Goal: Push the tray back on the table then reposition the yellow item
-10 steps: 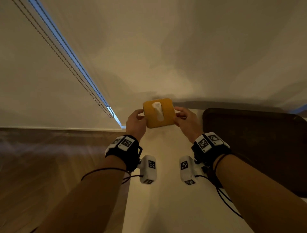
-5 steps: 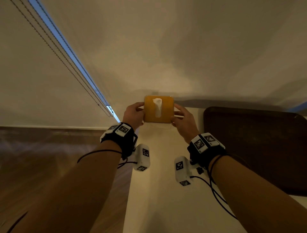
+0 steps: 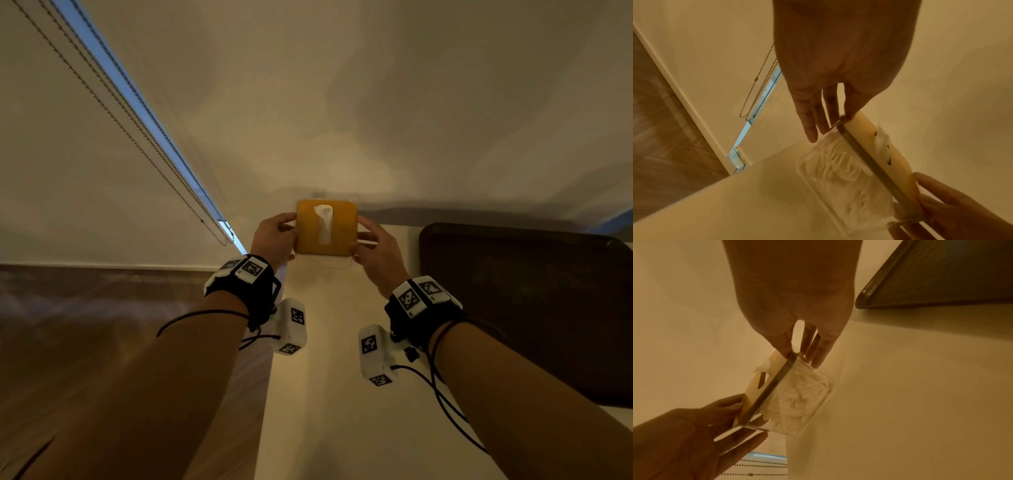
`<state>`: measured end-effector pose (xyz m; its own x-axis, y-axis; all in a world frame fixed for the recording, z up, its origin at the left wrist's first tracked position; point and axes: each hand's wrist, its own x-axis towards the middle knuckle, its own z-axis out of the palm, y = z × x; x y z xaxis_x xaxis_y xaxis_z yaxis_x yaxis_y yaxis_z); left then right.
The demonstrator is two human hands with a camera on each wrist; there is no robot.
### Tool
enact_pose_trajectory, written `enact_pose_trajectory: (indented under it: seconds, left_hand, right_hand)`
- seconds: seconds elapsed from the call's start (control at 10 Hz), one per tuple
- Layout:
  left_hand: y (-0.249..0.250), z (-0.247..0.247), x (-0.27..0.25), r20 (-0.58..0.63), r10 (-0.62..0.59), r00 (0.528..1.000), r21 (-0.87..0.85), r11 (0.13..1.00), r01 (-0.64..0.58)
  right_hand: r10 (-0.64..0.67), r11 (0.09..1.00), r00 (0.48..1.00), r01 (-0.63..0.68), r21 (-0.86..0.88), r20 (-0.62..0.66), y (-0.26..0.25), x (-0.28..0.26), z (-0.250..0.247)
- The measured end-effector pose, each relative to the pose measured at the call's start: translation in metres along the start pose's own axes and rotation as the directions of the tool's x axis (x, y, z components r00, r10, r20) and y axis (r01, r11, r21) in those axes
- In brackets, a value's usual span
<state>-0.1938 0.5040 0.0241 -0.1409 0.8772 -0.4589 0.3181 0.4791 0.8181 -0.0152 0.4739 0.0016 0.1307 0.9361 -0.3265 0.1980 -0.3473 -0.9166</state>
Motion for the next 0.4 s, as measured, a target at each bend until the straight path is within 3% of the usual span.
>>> enact_pose_trajectory:
  seconds: [0.3, 0.4]
  left_hand:
    - [0.0009, 0.0011, -0.0033, 0.015, 0.013, 1.0, -0.022, 1.0, -0.012]
    - [-0.0061, -0.0042, 0.0001, -0.054, -0.038, 0.998, -0.114, 0.993, 0.031]
  right_hand:
    - [-0.002, 1.0, 1.0, 0.002, -0.009, -0.001, -0.0003, -0.0002, 0.0016]
    - [0.024, 1.0, 0.998, -0.023, 0.013, -0.06, 0.0009, -0.0019, -0.0024]
